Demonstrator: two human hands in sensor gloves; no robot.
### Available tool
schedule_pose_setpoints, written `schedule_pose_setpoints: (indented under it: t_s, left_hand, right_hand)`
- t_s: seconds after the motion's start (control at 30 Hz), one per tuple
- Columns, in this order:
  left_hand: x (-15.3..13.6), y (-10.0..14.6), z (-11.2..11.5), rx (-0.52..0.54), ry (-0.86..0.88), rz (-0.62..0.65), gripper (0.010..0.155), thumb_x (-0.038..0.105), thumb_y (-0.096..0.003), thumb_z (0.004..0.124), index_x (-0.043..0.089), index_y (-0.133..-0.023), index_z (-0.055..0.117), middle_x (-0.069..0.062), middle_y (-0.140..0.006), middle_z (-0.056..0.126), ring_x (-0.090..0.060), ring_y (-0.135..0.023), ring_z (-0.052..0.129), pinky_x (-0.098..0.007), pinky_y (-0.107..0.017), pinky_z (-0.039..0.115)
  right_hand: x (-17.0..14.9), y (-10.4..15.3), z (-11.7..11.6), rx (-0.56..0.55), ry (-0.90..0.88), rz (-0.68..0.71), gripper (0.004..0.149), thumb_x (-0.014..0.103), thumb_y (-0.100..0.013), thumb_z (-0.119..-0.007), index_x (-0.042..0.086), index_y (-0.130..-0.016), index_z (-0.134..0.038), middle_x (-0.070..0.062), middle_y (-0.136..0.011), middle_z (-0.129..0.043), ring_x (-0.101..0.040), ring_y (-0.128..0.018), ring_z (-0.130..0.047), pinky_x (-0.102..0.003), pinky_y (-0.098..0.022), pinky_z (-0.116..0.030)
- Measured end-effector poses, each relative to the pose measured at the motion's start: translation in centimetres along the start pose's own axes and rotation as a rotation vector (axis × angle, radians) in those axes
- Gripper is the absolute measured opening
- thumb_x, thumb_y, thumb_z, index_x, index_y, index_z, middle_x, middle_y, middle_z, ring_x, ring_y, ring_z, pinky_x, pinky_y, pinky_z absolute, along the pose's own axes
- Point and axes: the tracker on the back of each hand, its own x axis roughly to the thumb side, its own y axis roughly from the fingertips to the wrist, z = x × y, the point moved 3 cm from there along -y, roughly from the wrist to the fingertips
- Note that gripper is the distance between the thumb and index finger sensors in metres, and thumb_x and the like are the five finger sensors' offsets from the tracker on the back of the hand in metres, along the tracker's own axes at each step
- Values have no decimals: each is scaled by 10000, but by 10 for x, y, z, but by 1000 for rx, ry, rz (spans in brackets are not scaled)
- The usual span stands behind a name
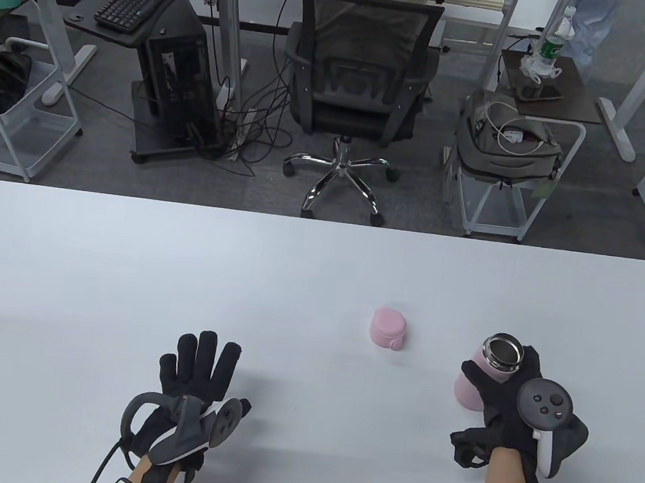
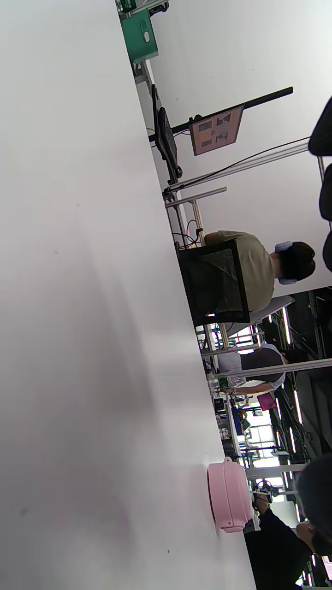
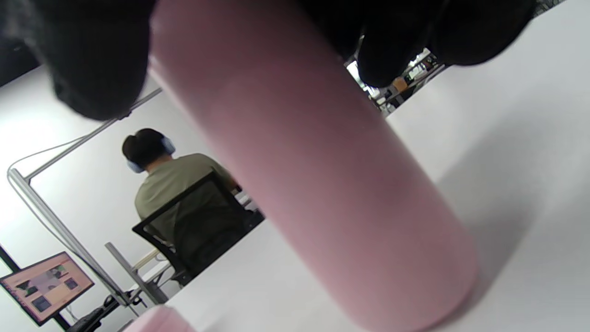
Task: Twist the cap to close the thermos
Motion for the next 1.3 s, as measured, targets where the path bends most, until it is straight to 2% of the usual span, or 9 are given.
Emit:
schedule_pose_setpoints:
  t_s: [0.37,0.53,0.73,0.87,1.0,1.1,1.17,1.23,1.3]
  left_hand:
    - [-3,-1,0,-3,25,-9,997,789,-486,595,241,-1209,183,-213,-1261,286,-525,-1108,351,-694,-750,439]
    - [-3,0,-5,18,97,-5,1032,806,-474,607,224,-1208,174,-218,-1256,332,-494,-1119,402,-688,-752,465]
    - [4,4,-27,80,542,1,1171,870,-407,671,194,-1211,154,-170,-1250,412,-392,-1116,543,-602,-775,603]
    - [28,-9,-34,-37,945,72,1243,844,-370,761,159,-1204,145,-164,-1232,417,-371,-1088,566,-567,-770,625]
    - [47,-15,-39,-26,856,67,1223,851,-387,746,163,-1198,142,-138,-1236,419,-359,-1097,570,-560,-773,636]
    - [58,-13,-33,-21,858,75,1069,814,-501,701,195,-1182,156,-99,-1247,397,-342,-1130,543,-589,-783,604]
    - [63,-10,-27,-6,886,76,1002,791,-519,687,219,-1163,175,-72,-1241,392,-318,-1137,541,-579,-791,599]
    - [65,-9,-24,4,873,65,1025,789,-469,687,213,-1148,180,-77,-1236,382,-306,-1134,550,-551,-796,611]
    - [64,-8,-23,4,879,79,1147,814,-365,696,169,-1141,149,-111,-1232,349,-325,-1129,536,-524,-799,617]
  right_hand:
    - [3,2,-1,-84,40,6,977,501,-391,-872,-67,-1071,-462,-291,-969,-667,-449,-798,-809,-625,-593,-715]
    - [31,11,1,-83,21,124,982,502,-391,-877,-84,-1065,-471,-305,-959,-670,-457,-782,-811,-613,-585,-724]
    - [103,45,6,-27,-93,373,986,524,-402,-869,-116,-1055,-499,-317,-930,-699,-451,-744,-834,-592,-565,-747]
    - [153,79,-2,54,-145,543,1006,555,-397,-856,-134,-1047,-515,-323,-915,-714,-446,-731,-844,-588,-557,-754]
    - [184,108,-18,135,-170,643,1008,562,-404,-852,-147,-1042,-526,-326,-902,-725,-445,-718,-851,-586,-551,-759]
    - [201,127,-32,178,-163,710,1008,569,-408,-847,-151,-1039,-529,-348,-890,-728,-437,-712,-858,-571,-544,-770]
    - [209,136,-41,193,-165,737,1007,575,-411,-842,-155,-1033,-536,-346,-882,-736,-431,-700,-867,-550,-535,-784]
    - [213,143,-48,222,-169,750,1008,580,-413,-840,-160,-1029,-541,-347,-874,-743,-428,-689,-877,-537,-527,-794]
    - [216,150,-53,238,-180,765,1007,590,-417,-833,-164,-1022,-549,-342,-864,-753,-417,-676,-889,-519,-521,-804]
